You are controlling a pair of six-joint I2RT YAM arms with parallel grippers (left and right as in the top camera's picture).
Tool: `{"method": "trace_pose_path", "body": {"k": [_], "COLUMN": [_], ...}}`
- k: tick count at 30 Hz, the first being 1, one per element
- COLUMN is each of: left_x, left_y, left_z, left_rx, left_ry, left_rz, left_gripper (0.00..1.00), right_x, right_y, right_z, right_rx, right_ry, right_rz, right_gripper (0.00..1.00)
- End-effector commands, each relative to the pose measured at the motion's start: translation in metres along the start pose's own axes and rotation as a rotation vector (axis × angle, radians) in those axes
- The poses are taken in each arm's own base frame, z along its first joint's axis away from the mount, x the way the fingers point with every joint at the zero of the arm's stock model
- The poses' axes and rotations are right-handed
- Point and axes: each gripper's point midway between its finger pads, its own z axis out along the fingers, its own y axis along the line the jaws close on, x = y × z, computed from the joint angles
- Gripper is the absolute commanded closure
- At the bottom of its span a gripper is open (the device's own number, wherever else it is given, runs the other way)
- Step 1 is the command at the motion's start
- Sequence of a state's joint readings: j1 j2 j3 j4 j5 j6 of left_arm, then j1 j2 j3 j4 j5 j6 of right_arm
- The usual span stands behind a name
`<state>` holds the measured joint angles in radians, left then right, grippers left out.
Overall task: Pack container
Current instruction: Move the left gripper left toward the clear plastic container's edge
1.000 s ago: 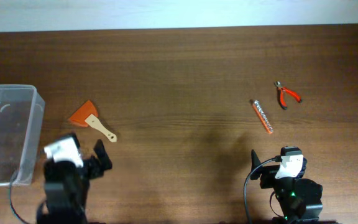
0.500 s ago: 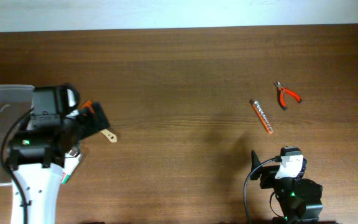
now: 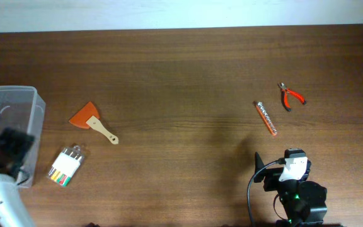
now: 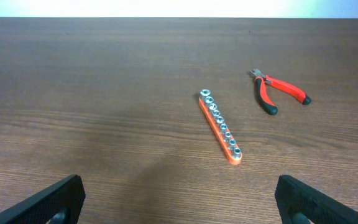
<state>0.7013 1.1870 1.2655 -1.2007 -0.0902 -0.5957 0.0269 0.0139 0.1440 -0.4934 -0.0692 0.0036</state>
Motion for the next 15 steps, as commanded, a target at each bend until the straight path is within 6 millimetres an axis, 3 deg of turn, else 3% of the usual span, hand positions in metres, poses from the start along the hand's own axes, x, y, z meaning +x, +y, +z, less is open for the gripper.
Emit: {"method": "trace_pose_path", "body": {"k": [1,8,15], "left_x": [-0.02,-0.033,-0.037], "left_y": [0.027,0.053,0.066], "left_z": [0.0,0.022,0.069], "left_rx": [-0.045,-0.085,-0.116], "left_ry": [-0.03,0.026,0.154], "left_rz": [-0.129,-0.188,-0.251], "left_gripper": [0.01,0.0,0.0], "right_x": [0.002,0.002,0.002], "right_y": [0.002,0.002,0.002], "right_z": [0.0,0.0,0.0], "right_rx": [-0.01,-0.01,-0.01], "right_ry": [0.002,0.002,0.002], "right_rz": [0.008,0.008,0.012], "right_gripper": [0.01,0.02,0.01]}}
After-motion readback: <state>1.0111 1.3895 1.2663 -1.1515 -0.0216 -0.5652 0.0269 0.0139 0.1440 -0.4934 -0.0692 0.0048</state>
